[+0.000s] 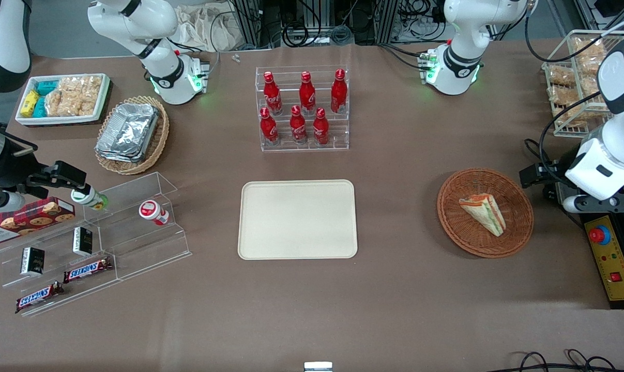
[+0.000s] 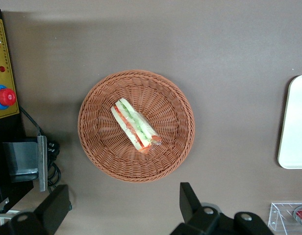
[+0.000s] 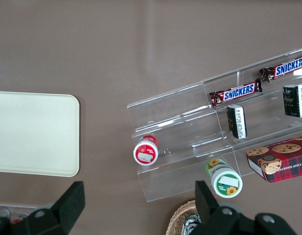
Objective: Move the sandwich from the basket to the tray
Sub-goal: 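Move the left gripper over the sandwich in the wicker basket, then lower the left gripper and close it on the wrapped sandwich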
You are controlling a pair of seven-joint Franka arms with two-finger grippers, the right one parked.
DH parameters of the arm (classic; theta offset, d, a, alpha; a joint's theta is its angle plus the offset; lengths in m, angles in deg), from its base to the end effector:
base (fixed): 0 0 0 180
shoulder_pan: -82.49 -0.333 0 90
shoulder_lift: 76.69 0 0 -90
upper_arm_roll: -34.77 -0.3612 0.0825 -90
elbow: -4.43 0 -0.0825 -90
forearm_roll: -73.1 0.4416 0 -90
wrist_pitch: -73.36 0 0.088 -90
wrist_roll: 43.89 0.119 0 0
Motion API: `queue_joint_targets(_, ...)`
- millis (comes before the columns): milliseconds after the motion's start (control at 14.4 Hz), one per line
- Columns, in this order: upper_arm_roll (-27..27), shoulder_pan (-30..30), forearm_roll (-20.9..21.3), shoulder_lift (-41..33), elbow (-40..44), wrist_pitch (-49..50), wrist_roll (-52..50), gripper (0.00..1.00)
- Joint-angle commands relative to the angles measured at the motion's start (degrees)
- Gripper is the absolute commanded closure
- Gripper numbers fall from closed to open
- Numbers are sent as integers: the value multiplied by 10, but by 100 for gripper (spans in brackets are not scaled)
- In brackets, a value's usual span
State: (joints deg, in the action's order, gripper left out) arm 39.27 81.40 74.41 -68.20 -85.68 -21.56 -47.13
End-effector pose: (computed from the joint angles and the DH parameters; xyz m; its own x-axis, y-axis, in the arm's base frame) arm 0.6631 -0.0337 0.5695 0.9980 -0.0047 -0.0630 -0.0056 -0.9999 -0.0146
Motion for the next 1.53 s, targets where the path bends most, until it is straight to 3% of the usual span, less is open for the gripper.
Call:
queue_joint_targets(0, 2, -2, 1, 6, 14, 18, 5, 0)
queue_joint_targets(348, 3, -2, 0, 14, 24, 18, -3, 0)
queue_joint_targets(626, 3, -2, 4, 14, -12, 5, -88, 0)
queue_joint_targets(974, 2, -2, 16, 3, -105, -88, -159, 0)
queue_joint_targets(1183, 1, -2, 49, 3, -188, -189, -178, 0)
queue_joint_targets(1461, 1, -3, 50, 14, -237, -264, -247, 0)
